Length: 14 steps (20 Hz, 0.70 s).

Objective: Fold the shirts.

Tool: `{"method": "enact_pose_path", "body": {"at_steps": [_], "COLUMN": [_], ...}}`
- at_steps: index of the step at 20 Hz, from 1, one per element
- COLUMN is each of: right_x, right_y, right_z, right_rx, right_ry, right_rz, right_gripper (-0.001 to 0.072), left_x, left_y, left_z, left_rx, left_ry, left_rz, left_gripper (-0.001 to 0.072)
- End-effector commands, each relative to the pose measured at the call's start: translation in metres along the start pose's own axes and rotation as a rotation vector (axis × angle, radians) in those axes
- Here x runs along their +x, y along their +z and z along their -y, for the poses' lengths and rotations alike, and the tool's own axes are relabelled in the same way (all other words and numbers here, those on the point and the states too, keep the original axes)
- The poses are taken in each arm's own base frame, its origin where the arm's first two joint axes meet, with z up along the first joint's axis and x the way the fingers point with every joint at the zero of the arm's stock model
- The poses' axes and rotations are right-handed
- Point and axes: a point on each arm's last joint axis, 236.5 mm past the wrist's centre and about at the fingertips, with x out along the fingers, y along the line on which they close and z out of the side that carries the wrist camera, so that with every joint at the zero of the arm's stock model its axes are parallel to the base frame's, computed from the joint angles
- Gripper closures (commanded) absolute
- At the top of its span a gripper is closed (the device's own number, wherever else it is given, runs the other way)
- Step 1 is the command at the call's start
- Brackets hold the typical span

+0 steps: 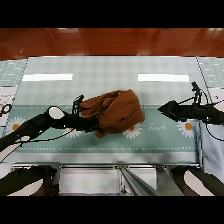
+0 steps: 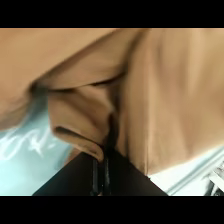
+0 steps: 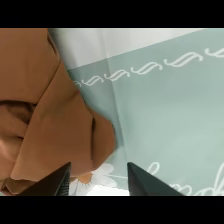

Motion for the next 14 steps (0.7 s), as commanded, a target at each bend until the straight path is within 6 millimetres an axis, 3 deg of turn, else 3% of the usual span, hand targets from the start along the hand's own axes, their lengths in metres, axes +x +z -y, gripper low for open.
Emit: {"method": "enact_pose_path", "body": {"at_steps": [1, 5, 7, 14], "right_x": [0.004, 0.019, 0.031, 0.133], "right_y": [0.009, 0.029, 0.043, 0.028], "right_z": [-0.005, -0.022, -0.020, -0.055], "right_rx": [0.008, 0.043, 0.054, -0.060], "right_ry": [0.031, 0.139, 0.141, 0.147], "right_rz": [0.018, -0.017, -0.040, -0.318], "right_gripper": [0.0302, 0.0303, 0.0303, 0.0303], "left_x": [-0.007, -0.009, -0.009, -0.009], "left_y": [0.003, 0.004, 0.002, -0.001], "left_z": [0.009, 0.008, 0.008, 0.010], "left_rx": [0.041, 0.033, 0.033, 0.033], "left_ry": [-0.032, -0.033, -0.035, -0.039], "left_rz": [-0.022, -0.022, -0.029, -0.045], "left_gripper": [0.0688, 0.0688, 0.0688, 0.0688]}}
